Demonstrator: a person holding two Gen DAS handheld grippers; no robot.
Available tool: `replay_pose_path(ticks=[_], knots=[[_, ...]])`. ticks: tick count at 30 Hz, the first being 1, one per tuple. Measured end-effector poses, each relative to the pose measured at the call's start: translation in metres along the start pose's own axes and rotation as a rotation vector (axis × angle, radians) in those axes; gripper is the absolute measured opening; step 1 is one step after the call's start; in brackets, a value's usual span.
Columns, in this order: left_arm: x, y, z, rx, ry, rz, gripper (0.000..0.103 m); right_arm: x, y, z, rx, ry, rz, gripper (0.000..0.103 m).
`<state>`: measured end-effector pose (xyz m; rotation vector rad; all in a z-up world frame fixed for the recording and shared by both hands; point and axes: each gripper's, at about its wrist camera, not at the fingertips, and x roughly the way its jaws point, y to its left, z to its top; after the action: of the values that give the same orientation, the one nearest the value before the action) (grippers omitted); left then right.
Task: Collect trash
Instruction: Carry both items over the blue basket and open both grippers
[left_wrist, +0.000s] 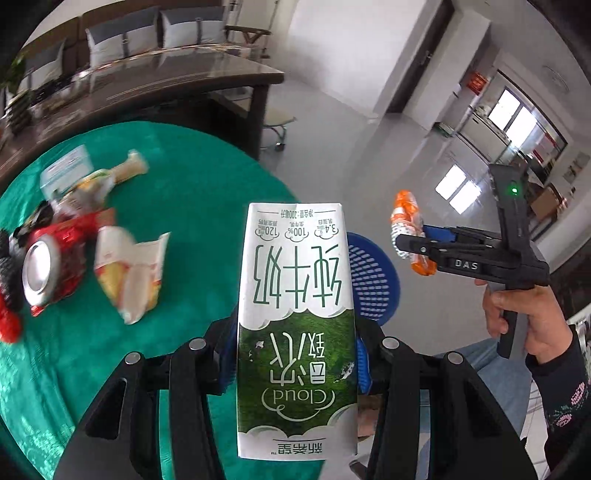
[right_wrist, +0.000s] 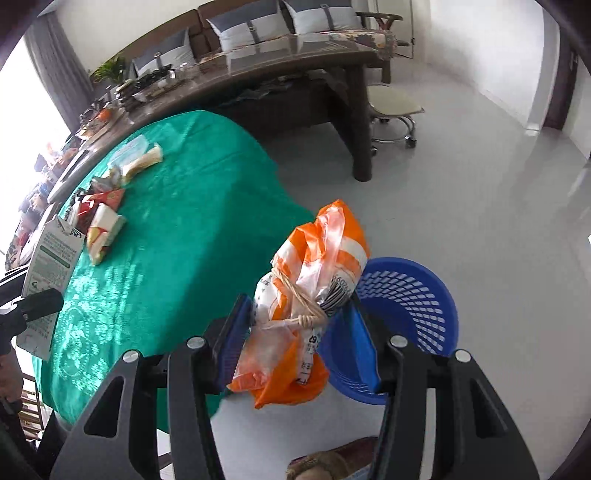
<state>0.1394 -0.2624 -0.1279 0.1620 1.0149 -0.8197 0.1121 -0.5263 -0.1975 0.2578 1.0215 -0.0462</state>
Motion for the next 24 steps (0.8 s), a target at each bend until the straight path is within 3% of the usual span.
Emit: replay_pose_path(ticks=[5, 9, 15, 19, 20, 21, 22, 24], knots=[[0.072, -0.072, 0.031, 0.067, 0.045, -0.064, 0.048, 0.018, -0.064, -0.008, 0.072, 0.039, -0.016, 0.051], [0.135, -0.103, 0.047, 0.076, 0.085, -0.080, 0.048, 0.035, -0.097, -0.011, 0.122, 0.058, -0.002, 0.051], [0.210, -0.124, 0.064, 0.062, 0.132, -0.091, 0.049, 0.058, -0.131, -0.015, 0.176, 0.076, 0.018, 0.051], [0.238, -0.125, 0.074, 0.056, 0.139, -0.098, 0.050, 0.072, -0.140, -0.014, 0.178, 0.099, 0.031, 0.056], [0.244, -0.127, 0.077, 0.059, 0.134, -0.095, 0.058, 0.074, -0.143, -0.015, 0.185, 0.100, 0.032, 0.071], [0.246, -0.126, 0.079, 0.061, 0.129, -0.089, 0.067, 0.075, -0.146, -0.016, 0.199, 0.095, 0.033, 0.077], [0.244, -0.123, 0.080, 0.061, 0.116, -0.082, 0.083, 0.076, -0.148, -0.016, 0.207, 0.096, 0.036, 0.077], [0.235, -0.120, 0.085, 0.060, 0.074, -0.069, 0.091, 0.070, -0.151, -0.016, 0.210, 0.076, 0.028, 0.077]])
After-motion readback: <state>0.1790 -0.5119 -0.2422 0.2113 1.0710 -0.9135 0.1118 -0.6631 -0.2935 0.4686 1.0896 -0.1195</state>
